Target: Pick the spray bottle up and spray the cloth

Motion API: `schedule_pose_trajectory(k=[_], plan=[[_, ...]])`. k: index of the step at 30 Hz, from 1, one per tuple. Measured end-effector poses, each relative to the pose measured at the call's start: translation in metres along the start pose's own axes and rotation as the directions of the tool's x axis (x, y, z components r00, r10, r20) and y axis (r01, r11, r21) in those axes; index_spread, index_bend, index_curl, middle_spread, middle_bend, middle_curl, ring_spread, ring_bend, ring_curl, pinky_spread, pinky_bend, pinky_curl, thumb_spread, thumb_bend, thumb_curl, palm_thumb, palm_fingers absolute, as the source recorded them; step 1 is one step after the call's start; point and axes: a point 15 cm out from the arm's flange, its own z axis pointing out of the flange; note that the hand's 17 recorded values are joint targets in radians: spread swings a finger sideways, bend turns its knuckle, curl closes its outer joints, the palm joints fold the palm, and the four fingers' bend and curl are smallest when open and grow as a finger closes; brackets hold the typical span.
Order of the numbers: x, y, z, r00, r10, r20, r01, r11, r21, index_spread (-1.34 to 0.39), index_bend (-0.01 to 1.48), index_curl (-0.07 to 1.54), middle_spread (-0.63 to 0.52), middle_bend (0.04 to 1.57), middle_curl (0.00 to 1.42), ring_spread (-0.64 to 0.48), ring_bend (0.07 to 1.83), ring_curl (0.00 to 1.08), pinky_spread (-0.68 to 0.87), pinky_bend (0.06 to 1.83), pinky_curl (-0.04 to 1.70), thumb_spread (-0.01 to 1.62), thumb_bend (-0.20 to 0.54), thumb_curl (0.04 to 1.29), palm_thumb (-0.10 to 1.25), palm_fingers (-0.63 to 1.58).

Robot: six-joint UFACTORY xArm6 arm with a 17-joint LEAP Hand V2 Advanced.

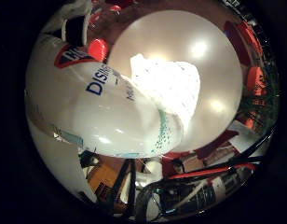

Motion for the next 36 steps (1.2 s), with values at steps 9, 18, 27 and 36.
schedule_pose_trajectory(k=[9,18,27,36], plan=[[0.031,-0.039,0.056,0.987,-0.041,0.154,0.017,0.988,0.152,-0.19,1.2,0.73,-0.1,1.41,0.66,-0.22,1.33,0.8,-0.18,1.05,1.39,0.98,-0.014,0.75,1.0,1.14],[0.066,-0.06,0.132,0.959,-0.104,0.265,0.045,0.974,0.22,-0.19,1.2,0.74,-0.1,1.41,0.66,-0.22,1.33,0.8,-0.18,1.05,1.39,0.98,-0.014,0.76,1.0,1.14],[0.088,-0.061,0.183,0.94,-0.107,0.325,0.049,0.982,0.181,-0.18,1.2,0.74,-0.1,1.41,0.66,-0.22,1.32,0.79,-0.19,1.03,1.36,0.98,-0.015,0.76,0.98,1.14],[0.099,-0.055,0.199,0.939,-0.081,0.333,0.031,0.988,0.153,-0.19,1.17,0.75,-0.1,1.4,0.66,-0.22,1.31,0.78,-0.2,1.04,1.31,0.99,-0.016,0.76,0.94,1.13]])
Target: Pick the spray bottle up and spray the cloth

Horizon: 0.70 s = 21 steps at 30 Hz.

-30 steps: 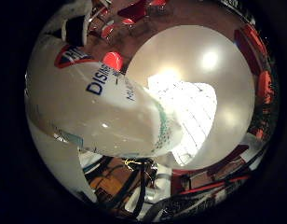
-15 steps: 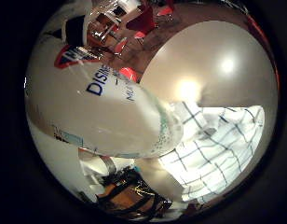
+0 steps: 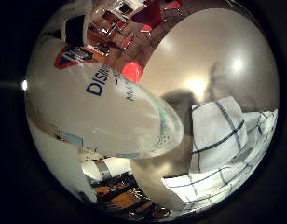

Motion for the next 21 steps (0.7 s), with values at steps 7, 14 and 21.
schedule_pose_trajectory(k=[7,14,21], plan=[[0.004,0.003,0.001,1.0,-0.005,-0.005,0.005,1.0,-0.012,-0.19,1.12,0.75,-0.08,1.38,0.65,-0.21,1.3,0.77,-0.22,1.04,1.25,0.98,-0.021,0.75,0.91,1.13],[-0.007,0.019,0.007,0.999,-0.002,0.041,0.005,0.997,-0.072,-0.24,0.65,0.7,-0.09,1.15,0.6,-0.21,1.25,0.68,-0.34,0.99,1.05,0.76,-0.031,0.76,0.86,0.77],[-0.007,0.034,0.005,0.999,-0.017,0.029,0.021,0.99,-0.137,-0.36,0.3,0.58,-0.09,0.84,0.54,-0.25,1.26,0.61,-0.36,0.85,0.94,0.91,-0.021,0.69,0.87,0.38]])
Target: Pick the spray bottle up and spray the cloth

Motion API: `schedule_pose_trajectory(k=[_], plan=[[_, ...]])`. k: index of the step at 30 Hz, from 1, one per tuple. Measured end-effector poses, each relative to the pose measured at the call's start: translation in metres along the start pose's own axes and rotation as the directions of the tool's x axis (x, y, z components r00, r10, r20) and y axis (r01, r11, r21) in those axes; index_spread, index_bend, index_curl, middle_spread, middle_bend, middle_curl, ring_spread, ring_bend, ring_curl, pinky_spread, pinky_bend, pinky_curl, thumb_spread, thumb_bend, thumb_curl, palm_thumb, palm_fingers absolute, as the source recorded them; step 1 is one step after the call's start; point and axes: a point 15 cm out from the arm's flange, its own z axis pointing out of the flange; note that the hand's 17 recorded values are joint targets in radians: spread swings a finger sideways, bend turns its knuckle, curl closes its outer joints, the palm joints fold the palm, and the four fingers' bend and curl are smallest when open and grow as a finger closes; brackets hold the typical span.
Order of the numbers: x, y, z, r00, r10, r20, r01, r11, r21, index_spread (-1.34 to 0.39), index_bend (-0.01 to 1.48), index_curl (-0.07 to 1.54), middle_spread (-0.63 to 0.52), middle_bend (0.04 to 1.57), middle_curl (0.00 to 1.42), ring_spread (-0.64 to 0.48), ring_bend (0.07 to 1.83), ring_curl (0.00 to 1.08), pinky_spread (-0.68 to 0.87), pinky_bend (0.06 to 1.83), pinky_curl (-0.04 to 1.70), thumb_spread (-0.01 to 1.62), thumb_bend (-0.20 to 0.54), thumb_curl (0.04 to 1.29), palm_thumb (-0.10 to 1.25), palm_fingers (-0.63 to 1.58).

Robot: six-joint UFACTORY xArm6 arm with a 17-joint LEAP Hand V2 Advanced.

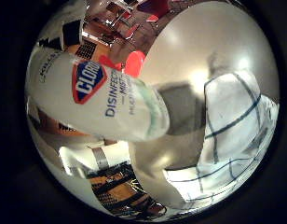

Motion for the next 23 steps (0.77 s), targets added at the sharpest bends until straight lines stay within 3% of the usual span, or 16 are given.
schedule_pose_trajectory(k=[4,12,23], plan=[[-0.005,0.001,-0.003,1.0,-0.011,0.001,0.011,1.0,0.002,-0.38,0.32,0.55,-0.08,0.73,0.51,-0.25,1.18,0.57,-0.21,0.66,0.91,1.04,-0.022,0.64,0.83,0.22],[-0.009,0.011,-0.015,1.0,-0.002,0.003,0.002,1.0,0.011,-0.34,0.27,0.48,-0.05,0.55,0.44,-0.19,0.96,0.49,0.1,0.53,0.82,1.09,-0.021,0.56,0.79,0.16],[-0.009,0.023,-0.043,0.999,-0.007,-0.033,0.008,1.0,0.028,-0.31,0.18,0.41,-0.05,0.43,0.41,-0.15,0.81,0.43,0.27,0.43,0.69,1.08,-0.02,0.52,0.77,0.23]])
